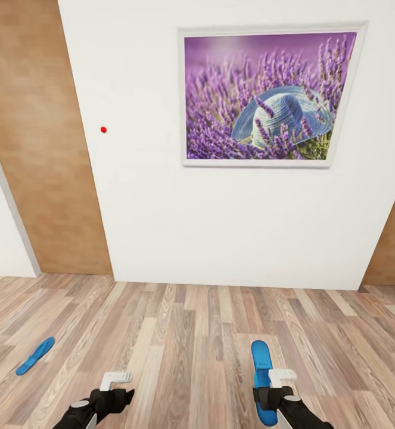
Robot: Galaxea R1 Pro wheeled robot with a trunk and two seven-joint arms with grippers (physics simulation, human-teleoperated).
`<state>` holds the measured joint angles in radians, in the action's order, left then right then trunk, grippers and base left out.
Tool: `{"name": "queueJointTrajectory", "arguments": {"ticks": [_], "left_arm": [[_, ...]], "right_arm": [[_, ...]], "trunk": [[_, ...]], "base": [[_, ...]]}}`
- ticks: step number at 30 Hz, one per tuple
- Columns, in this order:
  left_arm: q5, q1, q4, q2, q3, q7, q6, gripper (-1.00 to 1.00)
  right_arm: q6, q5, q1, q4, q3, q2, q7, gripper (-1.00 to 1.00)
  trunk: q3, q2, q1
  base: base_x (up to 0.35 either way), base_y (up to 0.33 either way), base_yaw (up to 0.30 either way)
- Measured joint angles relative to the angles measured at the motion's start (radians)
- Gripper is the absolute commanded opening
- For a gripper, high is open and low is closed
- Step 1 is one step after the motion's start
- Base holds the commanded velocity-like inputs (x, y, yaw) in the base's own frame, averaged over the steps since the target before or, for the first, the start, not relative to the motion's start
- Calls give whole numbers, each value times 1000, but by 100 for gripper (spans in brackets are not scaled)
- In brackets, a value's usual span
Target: In the bedroom, move the book from the bed onto either nightstand, and place the two sandals side by side next to the bed.
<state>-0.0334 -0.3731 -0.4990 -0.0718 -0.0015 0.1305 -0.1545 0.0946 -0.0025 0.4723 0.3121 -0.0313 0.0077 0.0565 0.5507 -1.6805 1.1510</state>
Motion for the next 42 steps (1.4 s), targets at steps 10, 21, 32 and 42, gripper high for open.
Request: {"name": "queueJointTrajectory", "arguments": {"ticks": [10, 21, 32, 42], "left_arm": [[-1, 0, -1, 0, 0, 1, 0, 100], [-1, 0, -1, 0, 0, 1, 0, 100], [-1, 0, -1, 0, 0, 1, 0, 100], [0, 0, -1, 0, 0, 1, 0, 100]], "right_arm": [[0, 1, 0, 0, 0, 0, 0, -100], [0, 0, 0, 0, 0, 0, 0, -100], [0, 1, 0, 0, 0, 1, 0, -100], [0, 1, 0, 0, 0, 2, 0, -100]], "trunk": [[0, 0, 0], [0, 0, 0], [0, 0, 0], [0, 0, 0]], "base": [[347, 0, 0], [330, 0, 18], [285, -2, 219], [256, -108, 263]]}}
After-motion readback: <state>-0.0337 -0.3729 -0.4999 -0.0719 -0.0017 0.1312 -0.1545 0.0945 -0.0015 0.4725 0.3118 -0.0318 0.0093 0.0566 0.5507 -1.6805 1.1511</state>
